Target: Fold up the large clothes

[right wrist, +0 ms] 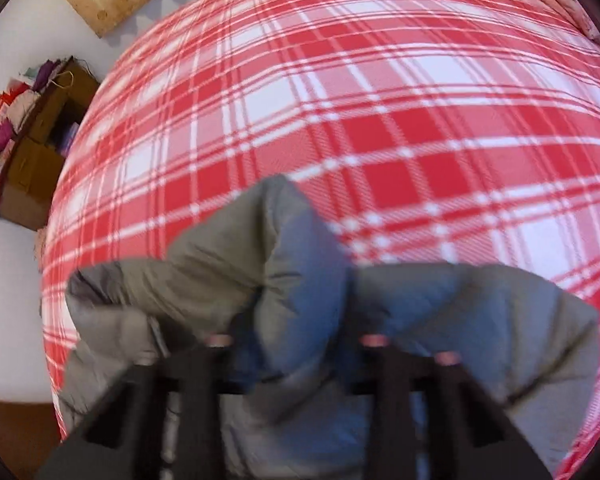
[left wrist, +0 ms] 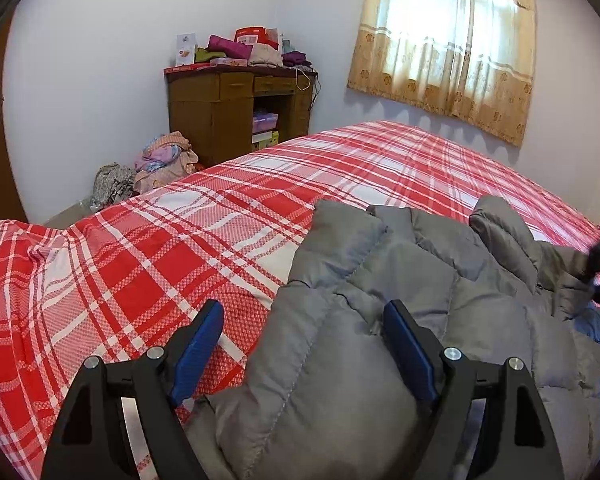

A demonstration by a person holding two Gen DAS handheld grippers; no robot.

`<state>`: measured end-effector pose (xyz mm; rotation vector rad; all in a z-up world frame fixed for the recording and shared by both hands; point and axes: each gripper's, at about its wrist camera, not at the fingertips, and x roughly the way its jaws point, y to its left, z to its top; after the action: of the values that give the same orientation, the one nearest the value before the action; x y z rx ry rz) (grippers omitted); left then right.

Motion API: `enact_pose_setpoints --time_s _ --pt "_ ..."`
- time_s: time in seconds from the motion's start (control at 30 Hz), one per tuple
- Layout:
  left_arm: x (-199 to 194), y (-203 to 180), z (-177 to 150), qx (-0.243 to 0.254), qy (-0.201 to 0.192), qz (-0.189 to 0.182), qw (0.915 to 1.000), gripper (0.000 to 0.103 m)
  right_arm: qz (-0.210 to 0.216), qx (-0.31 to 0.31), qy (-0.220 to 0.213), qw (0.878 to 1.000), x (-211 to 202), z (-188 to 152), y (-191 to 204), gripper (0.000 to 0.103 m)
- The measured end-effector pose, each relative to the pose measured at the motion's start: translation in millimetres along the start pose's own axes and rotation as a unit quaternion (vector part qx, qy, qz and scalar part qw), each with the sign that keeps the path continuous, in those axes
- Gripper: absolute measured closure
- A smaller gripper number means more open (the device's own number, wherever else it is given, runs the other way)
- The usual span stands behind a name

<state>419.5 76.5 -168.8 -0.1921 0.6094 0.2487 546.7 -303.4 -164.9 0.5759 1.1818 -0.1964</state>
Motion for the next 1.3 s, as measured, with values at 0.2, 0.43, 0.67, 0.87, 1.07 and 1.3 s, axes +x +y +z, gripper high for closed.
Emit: enact_pose_setpoints --time_s 0.2,0.43,0.67,0.87,1.07,1.3 --pt "2.0 0.4 -0.6 0.000 0.005 0.004 1.0000 0.021 0.035 0.000 0.002 0.999 -39.0 -34.6 -43.6 0.088" --pt "4.2 0.8 -0.7 0.003 0.013 0.002 0.9999 0.020 0.027 -0.006 -0.092 0.995 -36.7 -94.4 -64.1 0.089" --pt "-2.1 -7.6 4.0 0.042 0.031 -0.048 0.9975 0.021 0.041 -0.057 -0.207 0.976 -33.7 -122.1 -68.5 0.087" --pt "-40.5 -37.2 53.5 0.041 0.009 -0.139 0.9895 0.020 0.046 -0.060 -0.219 0.973 -34.1 -123.9 -68.0 0.086" --pt "7.0 -113.6 99.2 0.070 0.059 -0.160 0.9828 0.014 0.062 -0.058 -0.224 0.971 -32.8 -124.8 -72.4 0.085" --pt "76.5 -140.1 84.5 -0.009 0.179 -0.173 0.9684 0.014 0.084 -0.050 -0.223 0.970 -32.2 -125.4 -79.3 0.085"
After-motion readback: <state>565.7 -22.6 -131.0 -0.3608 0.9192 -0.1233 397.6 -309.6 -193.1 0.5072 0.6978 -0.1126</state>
